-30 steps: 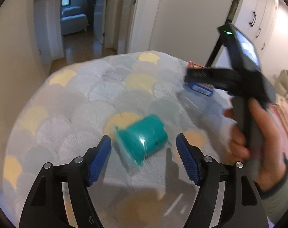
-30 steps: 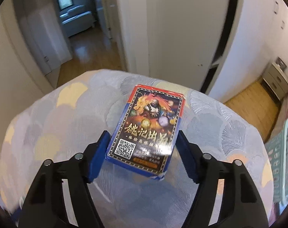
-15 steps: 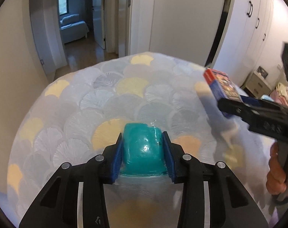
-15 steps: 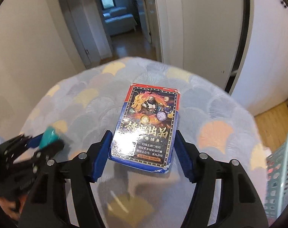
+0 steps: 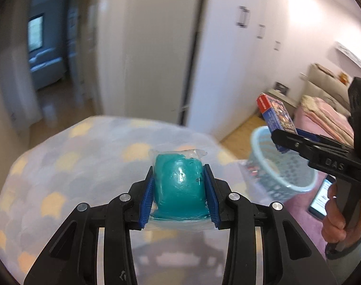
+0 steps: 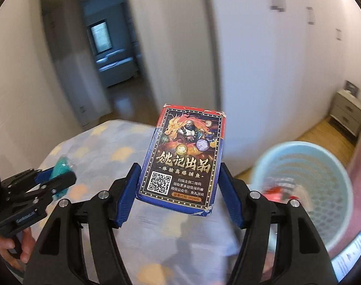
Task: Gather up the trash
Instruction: 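Carry the teal packet and card box over the basket and release both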
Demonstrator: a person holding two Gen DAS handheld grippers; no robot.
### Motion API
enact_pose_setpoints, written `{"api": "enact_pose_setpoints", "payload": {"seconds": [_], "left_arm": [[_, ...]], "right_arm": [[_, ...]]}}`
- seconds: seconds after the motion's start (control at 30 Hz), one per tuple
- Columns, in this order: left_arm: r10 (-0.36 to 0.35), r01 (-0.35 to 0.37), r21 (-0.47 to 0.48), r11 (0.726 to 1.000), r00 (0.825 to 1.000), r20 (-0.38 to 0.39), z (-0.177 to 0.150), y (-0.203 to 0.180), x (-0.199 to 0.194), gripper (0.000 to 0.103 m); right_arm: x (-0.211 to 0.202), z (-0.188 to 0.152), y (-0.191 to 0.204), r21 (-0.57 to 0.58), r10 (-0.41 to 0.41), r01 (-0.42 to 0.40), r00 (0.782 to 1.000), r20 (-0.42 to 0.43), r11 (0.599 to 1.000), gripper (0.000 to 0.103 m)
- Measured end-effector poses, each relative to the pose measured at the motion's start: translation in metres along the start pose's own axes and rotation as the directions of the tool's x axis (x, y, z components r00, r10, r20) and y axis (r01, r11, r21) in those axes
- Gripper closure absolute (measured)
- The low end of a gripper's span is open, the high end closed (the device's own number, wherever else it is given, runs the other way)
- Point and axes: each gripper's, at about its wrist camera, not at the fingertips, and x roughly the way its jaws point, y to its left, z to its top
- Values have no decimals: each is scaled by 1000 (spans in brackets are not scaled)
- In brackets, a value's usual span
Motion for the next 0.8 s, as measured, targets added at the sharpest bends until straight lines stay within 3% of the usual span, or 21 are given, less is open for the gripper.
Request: {"api": "enact_pose_setpoints", "payload": {"seconds": [0.2, 0.37, 0.47, 0.6, 0.67, 0.8], "left_arm": [[-134, 134, 118, 984, 991, -8, 16, -91, 31, 66], [-219, 229, 197, 953, 973, -70, 22, -162, 67, 66], [-253, 272, 206, 940, 961, -112, 19, -183, 89, 66], [-248, 277, 208, 938, 956, -154, 20, -202, 122, 65], [-244, 271, 198, 942, 958, -149, 21, -206, 128, 46], [-249, 268, 190, 945, 962, -116, 20, -202, 120, 40]], "right_arm": [[-31, -4, -75, 112, -139, 135, 990, 26, 984, 41], [-33, -16, -139, 236, -210, 216, 976, -48, 948, 41], [-25, -24, -163, 293, -224, 243, 970, -97, 925, 41], [-18, -32, -195, 346, -242, 274, 961, -133, 897, 39], [-17, -34, -205, 363, -244, 275, 961, -129, 891, 36], [-23, -37, -218, 381, -247, 278, 961, -127, 882, 34]]}}
